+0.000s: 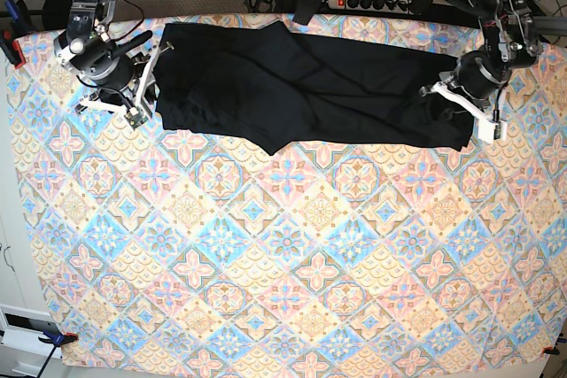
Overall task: Fold the T-shirt properly
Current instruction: 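Push the strip's end with the left gripper toward the right gripper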
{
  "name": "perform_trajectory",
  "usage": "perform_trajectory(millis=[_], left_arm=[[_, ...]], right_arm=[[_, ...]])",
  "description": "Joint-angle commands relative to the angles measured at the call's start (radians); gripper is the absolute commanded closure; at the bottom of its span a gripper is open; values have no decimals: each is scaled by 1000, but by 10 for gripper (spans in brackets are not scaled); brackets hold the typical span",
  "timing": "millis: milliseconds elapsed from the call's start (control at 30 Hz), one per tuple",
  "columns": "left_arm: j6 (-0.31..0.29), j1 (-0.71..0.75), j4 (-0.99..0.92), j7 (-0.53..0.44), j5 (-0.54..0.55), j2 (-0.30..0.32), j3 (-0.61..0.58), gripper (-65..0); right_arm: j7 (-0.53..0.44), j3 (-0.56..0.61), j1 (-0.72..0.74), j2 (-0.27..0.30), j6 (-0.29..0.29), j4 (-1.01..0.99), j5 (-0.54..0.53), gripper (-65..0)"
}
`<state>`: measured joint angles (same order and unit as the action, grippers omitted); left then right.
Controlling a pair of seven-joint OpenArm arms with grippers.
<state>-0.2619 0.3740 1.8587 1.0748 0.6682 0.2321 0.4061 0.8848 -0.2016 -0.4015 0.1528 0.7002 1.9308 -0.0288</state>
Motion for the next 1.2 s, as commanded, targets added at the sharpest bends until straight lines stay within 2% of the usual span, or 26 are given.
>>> perform_trajectory(millis=[0, 133, 300, 533, 600, 767, 833, 1000, 1100, 1167], left_arm=[[-4, -5, 17, -5, 12, 2, -20, 0], [-3, -10, 17, -8, 12, -1, -95, 0], [-3, -10, 0, -84, 11, -1, -175, 0], [-3, -43, -104, -100, 12, -1, -250, -93], [-3, -42, -101, -100, 15, -1, -247, -143], [-1, -19, -40, -100, 15, 6, -233, -322], [-1, -2, 17, -100, 20, 6, -194, -370], [-3, 6, 74, -98, 20, 14, -118, -383], [-3, 29, 71, -95, 14, 60, -80, -383], [-3, 33, 65, -94, 12, 92, -59, -383]], right_arm=[[-14, -20, 5, 9, -2, 17, -29, -118], [-14, -72, 5, 9, -2, 17, -118, -118], [-14, -106, 5, 9, -2, 17, -124, -119], [-14, -106, 3, 11, -2, 17, -124, -119], [-14, -106, 3, 11, -2, 17, -124, -119], [-14, -106, 3, 11, -2, 17, -124, -119], [-14, -106, 3, 11, -2, 17, -124, -120], [-5, -106, 3, 11, -2, 17, -124, -120], [-2, -100, -9, 44, -2, 9, -124, -122], [27, -97, -17, 63, -2, 8, -124, -148]])
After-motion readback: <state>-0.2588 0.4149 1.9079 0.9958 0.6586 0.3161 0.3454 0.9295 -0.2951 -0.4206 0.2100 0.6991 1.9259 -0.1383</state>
